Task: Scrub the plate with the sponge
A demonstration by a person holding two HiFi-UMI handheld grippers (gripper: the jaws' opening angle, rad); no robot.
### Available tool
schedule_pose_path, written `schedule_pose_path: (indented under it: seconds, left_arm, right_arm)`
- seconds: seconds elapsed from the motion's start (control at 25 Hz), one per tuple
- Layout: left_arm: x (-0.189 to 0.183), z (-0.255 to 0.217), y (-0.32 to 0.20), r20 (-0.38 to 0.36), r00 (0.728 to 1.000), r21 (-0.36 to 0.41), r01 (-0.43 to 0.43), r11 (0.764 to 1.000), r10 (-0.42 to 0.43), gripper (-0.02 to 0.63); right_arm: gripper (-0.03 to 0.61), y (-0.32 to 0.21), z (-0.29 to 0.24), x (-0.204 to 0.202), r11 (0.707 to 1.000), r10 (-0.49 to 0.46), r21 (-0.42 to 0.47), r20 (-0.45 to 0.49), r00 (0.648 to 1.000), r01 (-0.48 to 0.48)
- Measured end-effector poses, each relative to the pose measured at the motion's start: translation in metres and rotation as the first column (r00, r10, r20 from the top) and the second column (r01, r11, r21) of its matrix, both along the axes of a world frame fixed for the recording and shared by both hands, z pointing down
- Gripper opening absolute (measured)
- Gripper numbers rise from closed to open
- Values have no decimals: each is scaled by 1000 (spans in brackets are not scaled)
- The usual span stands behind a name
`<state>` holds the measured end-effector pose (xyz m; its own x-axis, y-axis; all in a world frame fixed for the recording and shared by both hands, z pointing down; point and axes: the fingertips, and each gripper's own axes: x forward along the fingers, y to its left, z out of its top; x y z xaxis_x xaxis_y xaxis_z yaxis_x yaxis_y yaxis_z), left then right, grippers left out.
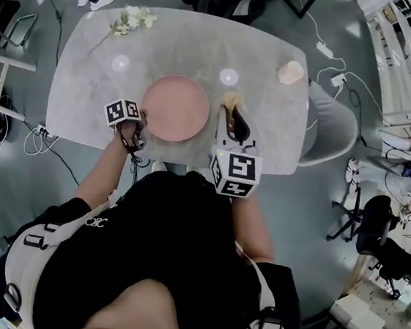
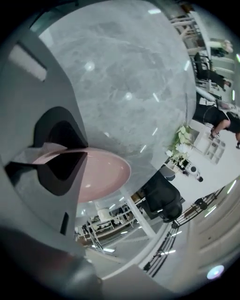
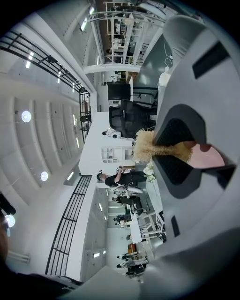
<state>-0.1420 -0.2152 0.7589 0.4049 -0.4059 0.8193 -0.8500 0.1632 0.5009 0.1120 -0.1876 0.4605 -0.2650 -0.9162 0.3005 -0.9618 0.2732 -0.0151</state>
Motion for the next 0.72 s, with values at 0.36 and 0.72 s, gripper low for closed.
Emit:
schedule_pose_path:
  seconds: [0.36,0.72]
  left_arm:
    - [22,-69,-5,-39,998,135,-38,990,44,28]
    - [53,-179,-16,-36,989,357,-124,926,147,28]
  right_arm:
    - [61,-7,1,-22,998,-65,-1,18,998,65]
    - [61,-15,5,-74,976,-217,-18,30,976,218]
